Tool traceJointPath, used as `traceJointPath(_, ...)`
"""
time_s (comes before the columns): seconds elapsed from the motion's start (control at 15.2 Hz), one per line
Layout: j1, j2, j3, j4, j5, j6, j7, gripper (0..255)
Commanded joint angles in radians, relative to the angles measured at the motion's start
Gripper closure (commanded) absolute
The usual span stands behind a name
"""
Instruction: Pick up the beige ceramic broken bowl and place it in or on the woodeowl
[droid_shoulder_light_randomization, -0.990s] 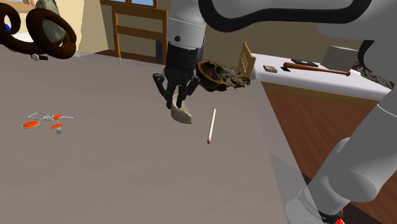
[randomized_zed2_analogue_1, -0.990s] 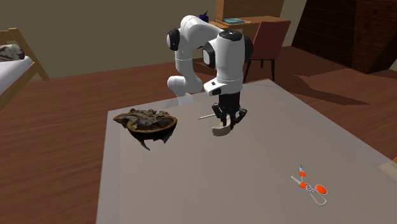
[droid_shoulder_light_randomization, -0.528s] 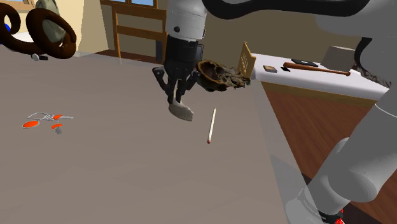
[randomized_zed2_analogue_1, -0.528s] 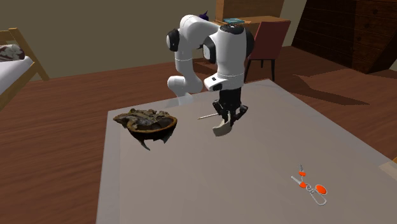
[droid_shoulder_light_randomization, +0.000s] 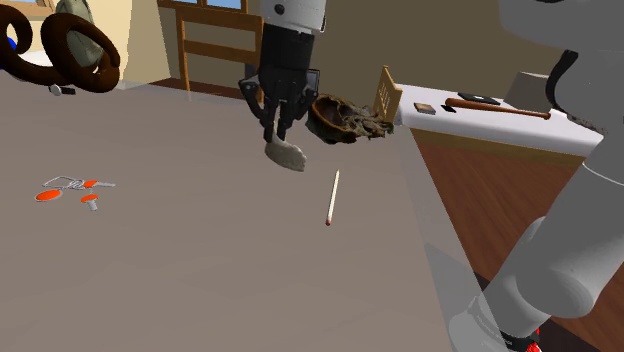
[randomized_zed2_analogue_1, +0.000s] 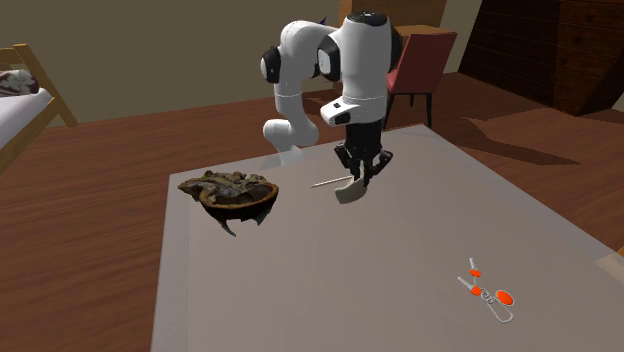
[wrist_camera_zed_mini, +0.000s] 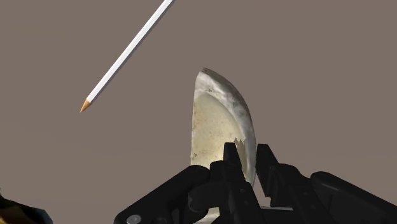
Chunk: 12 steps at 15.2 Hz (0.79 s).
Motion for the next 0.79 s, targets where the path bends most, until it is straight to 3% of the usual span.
traceJointPath(0.0,0.004,0.013,0.003,0.043,-0.008,-0.032,0.007,255)
traceJointPath(0.73,0.052,0.132,0.028,0.334,-0.085,-0.223,0.059,255)
